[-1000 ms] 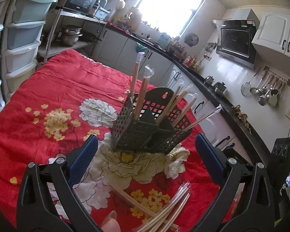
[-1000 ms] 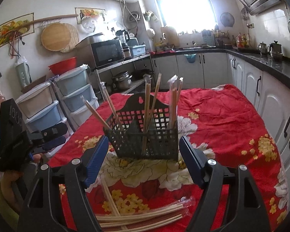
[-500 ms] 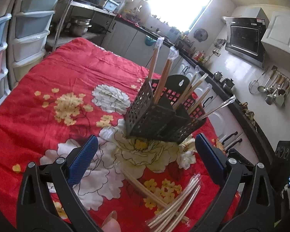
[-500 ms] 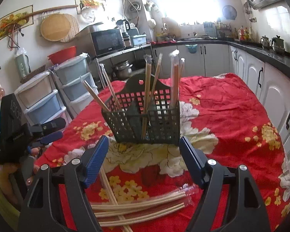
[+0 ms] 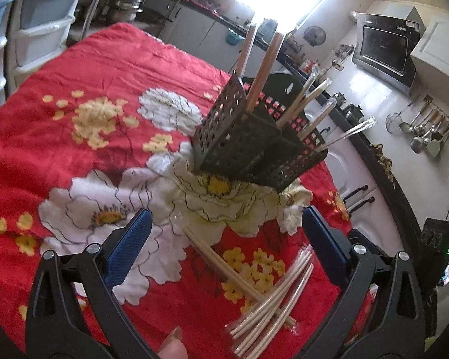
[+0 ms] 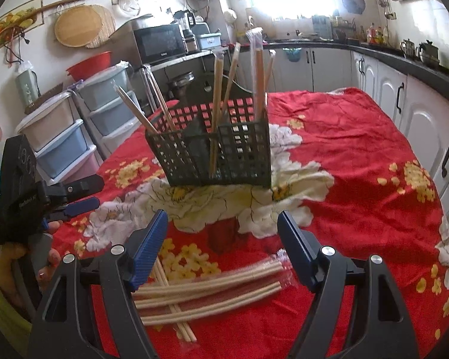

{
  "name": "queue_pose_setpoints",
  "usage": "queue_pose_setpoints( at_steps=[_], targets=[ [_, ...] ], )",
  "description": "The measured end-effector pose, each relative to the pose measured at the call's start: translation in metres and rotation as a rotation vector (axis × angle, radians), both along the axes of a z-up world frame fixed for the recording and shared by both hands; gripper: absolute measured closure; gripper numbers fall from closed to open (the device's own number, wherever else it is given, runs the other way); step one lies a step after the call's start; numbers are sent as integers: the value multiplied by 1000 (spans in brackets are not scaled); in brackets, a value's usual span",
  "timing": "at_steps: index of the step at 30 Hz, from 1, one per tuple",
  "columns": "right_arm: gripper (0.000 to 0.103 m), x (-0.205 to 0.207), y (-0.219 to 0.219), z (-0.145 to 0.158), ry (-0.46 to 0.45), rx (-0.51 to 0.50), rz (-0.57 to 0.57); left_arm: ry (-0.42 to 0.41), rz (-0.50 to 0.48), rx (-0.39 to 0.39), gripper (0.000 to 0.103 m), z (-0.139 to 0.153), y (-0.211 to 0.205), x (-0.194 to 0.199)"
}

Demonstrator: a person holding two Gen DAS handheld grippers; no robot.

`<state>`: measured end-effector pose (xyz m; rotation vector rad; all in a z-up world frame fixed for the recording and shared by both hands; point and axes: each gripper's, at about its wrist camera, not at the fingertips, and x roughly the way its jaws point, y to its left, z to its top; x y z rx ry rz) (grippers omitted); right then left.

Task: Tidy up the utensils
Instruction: 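Withdraw both open tools from the caddy and lower toward the chopstick pile, then close the left tool on a chopstick while the right tool grasps another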

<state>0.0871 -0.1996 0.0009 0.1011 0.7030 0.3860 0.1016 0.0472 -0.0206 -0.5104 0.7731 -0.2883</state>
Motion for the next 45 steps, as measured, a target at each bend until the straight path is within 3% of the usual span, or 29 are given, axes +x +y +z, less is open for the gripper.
queue_pose_setpoints(
  at_steps=[7, 18, 28, 34, 38, 45],
  targets=[
    [30, -1, -8, -17, 65, -5, -19, 68, -20, -33, 12, -23, 0, 3],
    [41, 13, -25, -47, 214, 31, -76, 163, -57, -75, 50, -50, -2, 7],
    [42, 43, -47, -71, 361, 175, -154, 183, -55, -98, 56, -61, -3, 20],
    [58, 54, -53, -74, 387, 220, -184, 187, -36, -117, 65, -65, 0, 29],
    [80, 57, -55, -77, 399, 227, -187, 190, -27, -116, 68, -68, 2, 35],
    [94, 59, -57, -76, 388, 246, -185, 195, -16, -104, 80, -72, 4, 40]
  ],
)
